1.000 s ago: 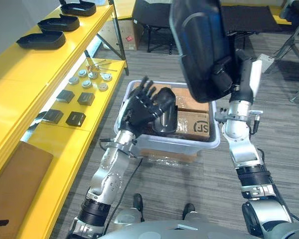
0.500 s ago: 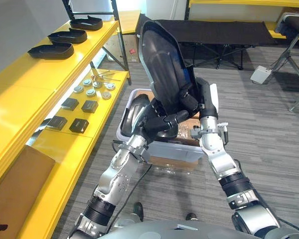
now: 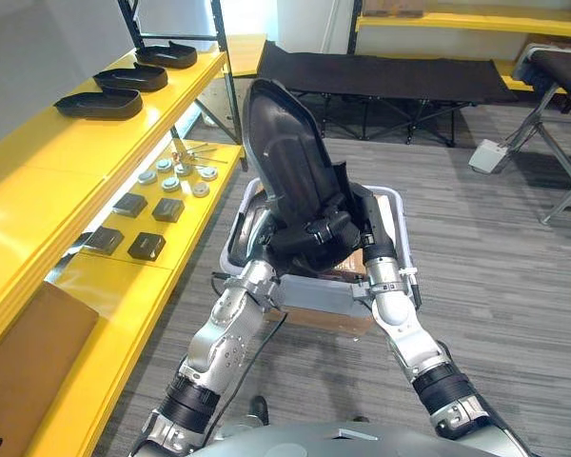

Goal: Walk over and take three plastic housings, then place them on the shelf

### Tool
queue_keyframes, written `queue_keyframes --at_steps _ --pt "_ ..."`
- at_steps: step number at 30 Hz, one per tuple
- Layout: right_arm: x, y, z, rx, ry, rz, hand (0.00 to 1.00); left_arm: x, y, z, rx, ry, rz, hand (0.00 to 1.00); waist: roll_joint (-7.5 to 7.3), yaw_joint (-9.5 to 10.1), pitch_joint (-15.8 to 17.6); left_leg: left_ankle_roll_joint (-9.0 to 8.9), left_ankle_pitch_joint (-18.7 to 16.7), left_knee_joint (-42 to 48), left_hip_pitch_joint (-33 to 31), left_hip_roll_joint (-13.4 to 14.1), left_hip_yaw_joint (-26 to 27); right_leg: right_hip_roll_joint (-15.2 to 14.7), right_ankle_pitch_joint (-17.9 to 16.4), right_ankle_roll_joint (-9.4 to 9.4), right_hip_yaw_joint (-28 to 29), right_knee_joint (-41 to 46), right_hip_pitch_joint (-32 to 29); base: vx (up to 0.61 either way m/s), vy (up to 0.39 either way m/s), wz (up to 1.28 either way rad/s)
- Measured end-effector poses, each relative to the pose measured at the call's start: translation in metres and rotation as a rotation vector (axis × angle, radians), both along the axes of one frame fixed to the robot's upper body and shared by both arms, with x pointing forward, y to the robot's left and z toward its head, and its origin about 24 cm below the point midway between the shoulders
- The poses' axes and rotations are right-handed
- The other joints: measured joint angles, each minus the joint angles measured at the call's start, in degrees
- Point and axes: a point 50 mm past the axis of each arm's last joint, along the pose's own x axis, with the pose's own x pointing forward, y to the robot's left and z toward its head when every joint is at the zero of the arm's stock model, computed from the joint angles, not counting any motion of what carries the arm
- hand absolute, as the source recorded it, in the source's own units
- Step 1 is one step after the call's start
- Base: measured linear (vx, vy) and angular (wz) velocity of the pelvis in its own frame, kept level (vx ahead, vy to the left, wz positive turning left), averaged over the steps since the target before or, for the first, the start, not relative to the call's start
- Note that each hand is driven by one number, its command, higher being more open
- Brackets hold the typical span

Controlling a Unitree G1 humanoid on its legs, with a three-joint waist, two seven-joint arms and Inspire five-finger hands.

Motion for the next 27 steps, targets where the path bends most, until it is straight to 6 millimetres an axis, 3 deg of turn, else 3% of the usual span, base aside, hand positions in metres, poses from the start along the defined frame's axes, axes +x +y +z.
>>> queue_keyframes --at_steps 9,14,23,24,27 --pt "-0.011 -0.001 -0.008 0.008 0.005 0.015 0.00 0.001 0.010 -0.017 0.056 0.062 0.066 0.00 -0.36 -0.01 -0.4 -0.01 0.0 0.0 0.1 0.1 0.0 0.1 -0.1 -0.14 0.0 0.0 0.0 0.00 0.000 0.00" --pt "-0.019 0.010 -0.015 0.000 0.030 0.060 0.00 -0.002 0.020 -0.029 0.099 0.110 0.132 0.00 -1.14 0.15 -1.1 -0.12 -0.1 0.0 0.1 0.2 0.0 0.2 -0.1 -0.17 0.1 0.0 -0.1 0.00 0.000 0.00" --pt "-0.020 0.013 -0.014 0.011 0.024 0.064 0.00 -0.004 0.020 -0.029 0.084 0.094 0.147 0.00 -1.11 0.32 -1.2 -0.44 -0.3 0.0 0.1 0.1 0.0 0.2 -0.3 -0.42 0.1 0.0 -0.1 0.00 0.000 0.00" --pt "-0.020 0.014 -0.013 0.013 0.019 0.065 1.00 -0.005 0.021 -0.029 0.077 0.088 0.151 0.00 -1.09 0.24 -1.3 -0.64 -0.5 0.0 0.1 0.2 0.0 0.2 -0.3 -0.43 0.1 0.0 -0.1 0.00 0.000 0.00" --pt "-0.021 0.016 -0.011 0.018 0.006 0.076 1.00 -0.005 0.022 -0.027 0.070 0.070 0.162 0.00 -1.11 0.19 -1.6 -0.75 -0.5 0.0 0.1 0.3 0.3 0.3 -0.3 -0.46 0.4 0.0 -0.1 0.00 0.000 -0.05"
